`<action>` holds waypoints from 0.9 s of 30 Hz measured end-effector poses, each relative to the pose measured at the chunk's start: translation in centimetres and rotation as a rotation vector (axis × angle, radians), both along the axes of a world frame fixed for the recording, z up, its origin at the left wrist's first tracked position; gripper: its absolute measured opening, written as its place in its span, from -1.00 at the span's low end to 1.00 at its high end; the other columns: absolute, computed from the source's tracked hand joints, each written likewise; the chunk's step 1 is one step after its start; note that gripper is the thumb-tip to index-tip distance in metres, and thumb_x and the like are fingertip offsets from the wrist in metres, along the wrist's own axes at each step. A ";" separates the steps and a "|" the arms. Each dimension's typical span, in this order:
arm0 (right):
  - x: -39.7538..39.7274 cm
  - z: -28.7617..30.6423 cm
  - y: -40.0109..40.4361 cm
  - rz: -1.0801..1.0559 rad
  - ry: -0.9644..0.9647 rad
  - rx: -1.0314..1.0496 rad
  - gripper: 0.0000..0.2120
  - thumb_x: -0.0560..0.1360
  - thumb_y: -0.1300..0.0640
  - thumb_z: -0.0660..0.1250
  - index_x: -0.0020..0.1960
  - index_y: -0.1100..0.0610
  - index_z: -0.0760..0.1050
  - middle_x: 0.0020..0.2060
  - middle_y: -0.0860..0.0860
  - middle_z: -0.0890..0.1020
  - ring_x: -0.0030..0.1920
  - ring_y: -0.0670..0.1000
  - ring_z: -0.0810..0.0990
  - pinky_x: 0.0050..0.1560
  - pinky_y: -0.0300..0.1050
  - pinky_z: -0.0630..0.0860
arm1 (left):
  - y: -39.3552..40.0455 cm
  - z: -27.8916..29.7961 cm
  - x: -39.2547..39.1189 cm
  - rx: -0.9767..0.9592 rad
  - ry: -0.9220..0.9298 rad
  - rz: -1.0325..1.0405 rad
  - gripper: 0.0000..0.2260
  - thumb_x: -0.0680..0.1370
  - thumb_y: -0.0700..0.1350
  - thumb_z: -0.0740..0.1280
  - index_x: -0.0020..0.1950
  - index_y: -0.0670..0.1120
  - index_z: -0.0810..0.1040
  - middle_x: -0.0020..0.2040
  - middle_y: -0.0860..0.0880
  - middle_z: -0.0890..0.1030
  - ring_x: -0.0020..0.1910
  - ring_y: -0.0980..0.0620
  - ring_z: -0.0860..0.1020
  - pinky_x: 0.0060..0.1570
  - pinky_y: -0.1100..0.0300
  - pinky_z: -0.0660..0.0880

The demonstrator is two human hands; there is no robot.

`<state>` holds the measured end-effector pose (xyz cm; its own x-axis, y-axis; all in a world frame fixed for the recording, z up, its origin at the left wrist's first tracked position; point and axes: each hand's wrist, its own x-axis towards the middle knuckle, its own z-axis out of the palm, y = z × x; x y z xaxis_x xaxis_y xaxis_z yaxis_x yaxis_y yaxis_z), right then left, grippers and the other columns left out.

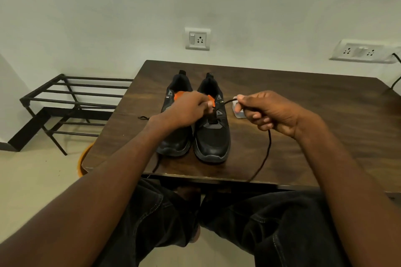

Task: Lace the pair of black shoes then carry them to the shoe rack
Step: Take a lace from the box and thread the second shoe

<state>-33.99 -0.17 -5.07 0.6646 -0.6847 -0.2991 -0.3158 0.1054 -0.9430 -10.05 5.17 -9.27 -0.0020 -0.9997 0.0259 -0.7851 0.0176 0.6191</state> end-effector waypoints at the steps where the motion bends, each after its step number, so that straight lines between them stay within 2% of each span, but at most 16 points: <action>1: 0.4 -0.3 0.1 0.005 0.047 -0.053 -0.65 0.63 -0.13 0.33 -0.01 0.15 0.68 -0.42 -0.01 0.36 -0.49 -0.10 0.18 -0.50 -0.25 0.09 | 0.1 0.4 -0.2 -0.058 0.101 0.024 -0.77 0.73 -0.07 0.19 0.01 -0.01 0.62 -0.09 -0.02 0.68 -0.12 0.03 0.64 -0.01 0.11 0.56; 4: 1.5 -0.6 0.5 0.040 0.096 -0.128 -0.59 0.67 -0.17 0.26 0.00 0.15 0.68 -0.43 -0.01 0.34 -0.48 -0.08 0.17 -0.48 -0.21 0.09 | 0.2 1.6 -1.1 -0.100 0.484 0.013 -0.66 0.73 0.09 0.16 0.18 -0.09 0.64 -0.06 -0.07 0.73 -0.03 0.02 0.70 0.07 0.19 0.61; 6: 2.1 -0.7 0.6 0.040 0.081 -0.147 -0.54 0.67 -0.22 0.24 -0.01 0.15 0.66 -0.43 -0.01 0.33 -0.48 -0.07 0.17 -0.48 -0.22 0.11 | 0.5 2.2 -1.3 -0.046 0.504 -0.085 -0.65 0.71 0.13 0.21 0.16 -0.08 0.66 -0.11 -0.05 0.72 -0.08 0.02 0.68 0.09 0.18 0.60; 9: 2.2 -0.7 0.4 -0.069 0.055 -0.172 -0.52 0.62 -0.27 0.29 -0.07 0.15 0.63 -0.44 -0.01 0.34 -0.47 -0.08 0.20 -0.46 -0.22 0.12 | 1.4 2.5 -0.8 0.097 0.503 -0.180 -0.78 0.67 -0.02 0.34 0.08 -0.15 0.69 -0.33 0.06 0.61 -0.27 0.12 0.57 -0.04 0.22 0.57; 10: 2.0 -0.6 0.2 -0.119 0.057 -0.176 -0.52 0.60 -0.27 0.33 -0.08 0.16 0.63 -0.44 -0.01 0.35 -0.47 -0.07 0.21 -0.45 -0.22 0.13 | 1.5 2.4 -0.5 0.124 0.450 -0.166 -0.83 0.65 -0.07 0.37 0.04 -0.14 0.69 -0.34 0.09 0.61 -0.30 0.16 0.55 -0.08 0.23 0.56; 11: 1.8 -0.7 0.0 -0.165 0.068 -0.186 -0.51 0.57 -0.27 0.37 -0.07 0.19 0.64 -0.43 -0.02 0.36 -0.46 -0.08 0.22 -0.45 -0.21 0.15 | 1.7 2.5 0.0 0.131 0.312 -0.139 -0.86 0.64 -0.09 0.38 -0.01 -0.10 0.70 -0.32 0.10 0.63 -0.29 0.19 0.56 -0.05 0.19 0.55; 13: 1.3 -1.0 -0.5 -0.244 0.115 -0.235 -0.44 0.52 -0.28 0.43 -0.03 0.28 0.67 -0.41 -0.01 0.41 -0.45 -0.08 0.25 -0.43 -0.21 0.20 | 1.5 2.3 1.3 0.116 -0.179 -0.048 -0.89 0.62 -0.06 0.40 -0.08 -0.01 0.68 -0.19 0.09 0.64 -0.09 0.13 0.57 0.14 0.01 0.42; 14: 1.0 -1.1 -0.7 -0.272 0.137 -0.264 -0.45 0.51 -0.28 0.45 -0.02 0.27 0.69 -0.38 -0.01 0.45 -0.45 -0.09 0.27 -0.43 -0.21 0.22 | 1.6 2.3 1.7 0.127 -0.340 -0.015 -0.94 0.60 -0.06 0.42 -0.04 0.02 0.68 -0.08 0.08 0.63 0.03 0.09 0.53 0.20 -0.02 0.32; 15: 1.0 -1.2 -0.7 -0.283 0.143 -0.282 -0.47 0.51 -0.27 0.46 -0.02 0.25 0.70 -0.34 0.01 0.48 -0.45 -0.10 0.28 -0.44 -0.22 0.23 | 1.9 2.3 1.9 0.128 -0.353 -0.024 -0.94 0.58 -0.07 0.45 0.04 0.04 0.68 0.04 0.07 0.60 0.12 0.07 0.50 0.23 -0.04 0.30; 18: 1.8 -1.4 -0.3 -0.237 0.089 -0.276 -0.53 0.55 -0.18 0.46 0.00 0.28 0.70 -0.28 0.05 0.48 -0.47 -0.13 0.26 -0.44 -0.21 0.20 | 2.0 2.7 1.2 0.073 0.107 -0.141 -0.62 0.53 0.00 0.51 0.32 0.04 0.58 0.22 0.07 0.60 0.24 0.12 0.55 0.27 0.10 0.44; 19: 2.3 -1.4 -0.1 -0.220 0.072 -0.266 -0.54 0.55 -0.17 0.46 0.01 0.27 0.70 -0.30 0.04 0.48 -0.46 -0.12 0.26 -0.44 -0.21 0.19 | 2.1 2.9 0.4 0.053 0.206 -0.150 -0.60 0.54 0.05 0.49 0.35 0.03 0.57 0.19 0.08 0.63 0.22 0.14 0.58 0.24 0.14 0.48; 21: 3.4 -1.4 0.3 -0.218 0.031 -0.247 -0.59 0.56 -0.14 0.47 0.02 0.24 0.71 -0.33 0.00 0.48 -0.46 -0.12 0.26 -0.46 -0.22 0.19 | 1.7 2.9 -0.7 0.036 0.273 -0.133 -0.71 0.58 0.05 0.45 0.27 -0.01 0.62 0.02 0.05 0.72 0.06 0.16 0.67 0.17 0.12 0.56; 23: 3.9 -1.1 0.4 -0.269 -0.003 -0.243 -0.66 0.56 -0.09 0.49 0.01 0.21 0.71 -0.31 0.00 0.49 -0.47 -0.13 0.28 -0.47 -0.24 0.21 | 1.4 2.6 -1.1 0.039 0.247 -0.096 -0.90 0.63 -0.04 0.41 0.05 -0.03 0.69 -0.23 0.04 0.71 -0.15 0.15 0.68 0.10 0.05 0.58; 24: 3.8 -1.0 0.3 -0.312 -0.009 -0.245 -0.71 0.55 -0.06 0.50 0.01 0.19 0.72 -0.30 0.00 0.51 -0.46 -0.13 0.30 -0.47 -0.26 0.24 | 1.4 2.4 -0.9 0.040 0.192 -0.058 -0.89 0.64 -0.07 0.39 -0.04 -0.02 0.69 -0.30 0.05 0.68 -0.20 0.16 0.65 0.11 0.03 0.54; 25: 3.7 -0.9 0.2 -0.363 -0.007 -0.248 -0.75 0.55 -0.03 0.51 0.01 0.17 0.72 -0.29 -0.01 0.54 -0.45 -0.14 0.32 -0.47 -0.28 0.28 | 1.5 2.4 -0.5 0.044 0.076 -0.008 -0.86 0.65 -0.08 0.37 -0.09 0.00 0.67 -0.31 0.07 0.65 -0.17 0.16 0.64 0.16 0.01 0.46; 27: 3.2 -0.9 -0.1 -0.471 0.007 -0.261 -0.81 0.53 0.00 0.53 0.00 0.13 0.73 -0.27 -0.04 0.61 -0.39 -0.15 0.40 -0.41 -0.28 0.38 | 1.8 2.5 0.3 0.029 -0.349 0.069 -0.90 0.64 -0.05 0.36 -0.06 0.05 0.64 -0.12 0.10 0.61 0.08 0.04 0.57 0.28 -0.09 0.29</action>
